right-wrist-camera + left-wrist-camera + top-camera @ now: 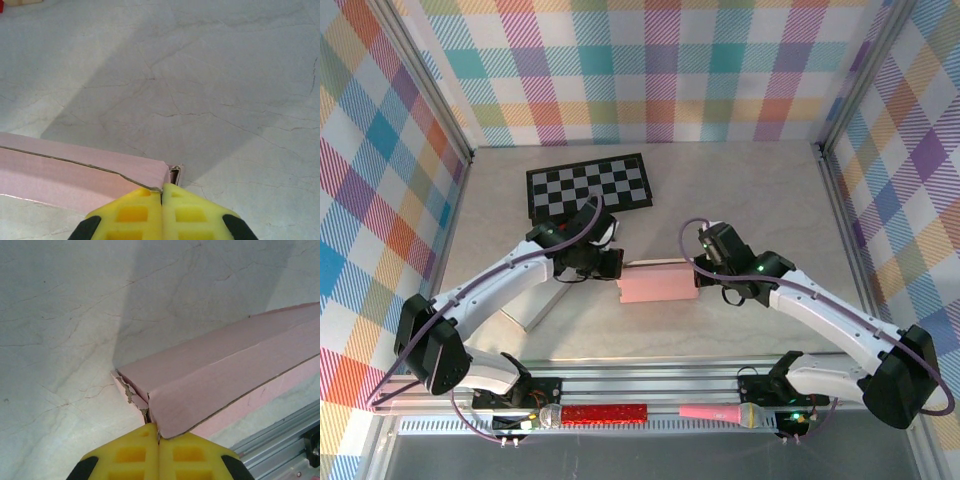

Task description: Fold the paper box

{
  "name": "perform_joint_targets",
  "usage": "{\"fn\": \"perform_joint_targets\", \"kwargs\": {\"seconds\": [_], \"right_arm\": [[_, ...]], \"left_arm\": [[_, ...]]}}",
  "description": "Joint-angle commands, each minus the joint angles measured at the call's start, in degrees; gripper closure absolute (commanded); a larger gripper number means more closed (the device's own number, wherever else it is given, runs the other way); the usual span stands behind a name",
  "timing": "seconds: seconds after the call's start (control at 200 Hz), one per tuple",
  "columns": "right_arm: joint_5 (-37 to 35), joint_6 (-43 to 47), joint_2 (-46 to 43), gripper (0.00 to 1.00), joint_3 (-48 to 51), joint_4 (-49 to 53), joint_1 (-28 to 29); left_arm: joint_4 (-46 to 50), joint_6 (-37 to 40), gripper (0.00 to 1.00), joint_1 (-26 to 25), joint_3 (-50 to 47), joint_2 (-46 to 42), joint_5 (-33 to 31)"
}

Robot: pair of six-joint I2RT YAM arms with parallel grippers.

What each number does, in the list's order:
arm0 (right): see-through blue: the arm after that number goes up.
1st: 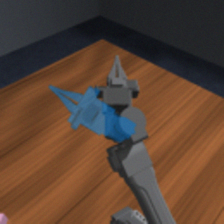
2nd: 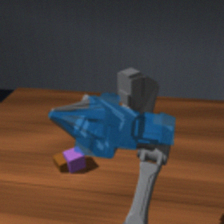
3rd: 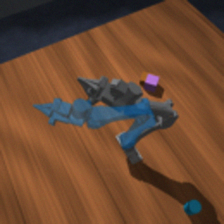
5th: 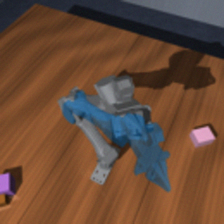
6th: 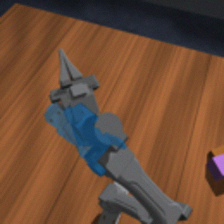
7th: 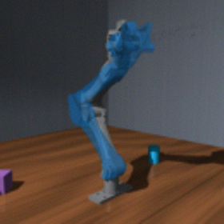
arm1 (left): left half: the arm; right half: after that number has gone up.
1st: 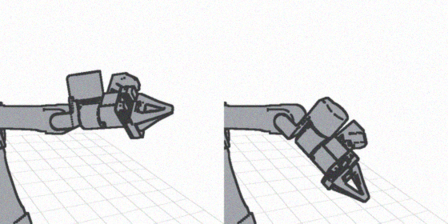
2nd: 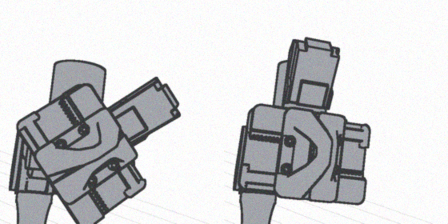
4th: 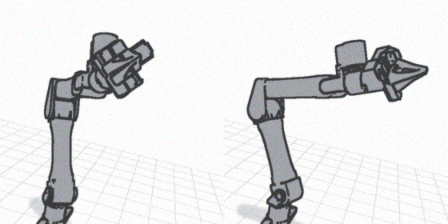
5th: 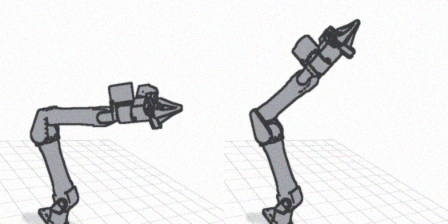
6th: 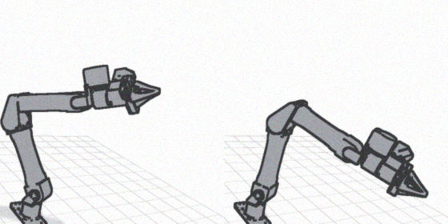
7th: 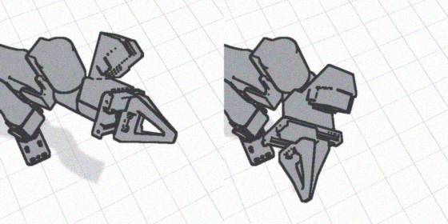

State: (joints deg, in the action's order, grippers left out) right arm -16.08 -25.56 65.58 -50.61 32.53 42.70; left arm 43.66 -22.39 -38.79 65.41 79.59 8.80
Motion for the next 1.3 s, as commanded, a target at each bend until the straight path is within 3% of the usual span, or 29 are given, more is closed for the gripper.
{"fn": "perform_joint_targets", "kwargs": {"seconds": [0.0,0.49,0.765,0.85,1.11,1.295], "right_arm": [[1.49,-2.17,0.65,1.00,2.54,2.79,0.98],[-1.76,-4.12,-1.70,1.00,5.61,3.06,2.72],[0.41,-7.56,-3.44,0.99,5.11,5.35,2.82],[1.12,-11.67,-3.44,0.93,3.34,8.16,2.83],[6.44,-23.82,-7.40,0.59,0.98,11.25,2.83],[6.70,-28.71,-9.06,0.43,-2.52,13.70,1.75]], "left_arm": [[0.19,-3.02,1.00,-0.77,-2.01,0.03,-0.71],[-5.44,-4.15,1.00,-4.39,-11.14,-4.38,-8.04],[-6.75,-4.21,1.00,-6.74,-14.15,-5.15,-12.44],[-6.66,-4.67,1.00,-7.53,-14.73,-5.13,-13.99],[-5.63,-5.05,1.00,-9.12,-14.80,-4.83,-17.47],[-5.48,-5.12,1.00,-9.61,-14.52,-5.19,-18.21]]}}
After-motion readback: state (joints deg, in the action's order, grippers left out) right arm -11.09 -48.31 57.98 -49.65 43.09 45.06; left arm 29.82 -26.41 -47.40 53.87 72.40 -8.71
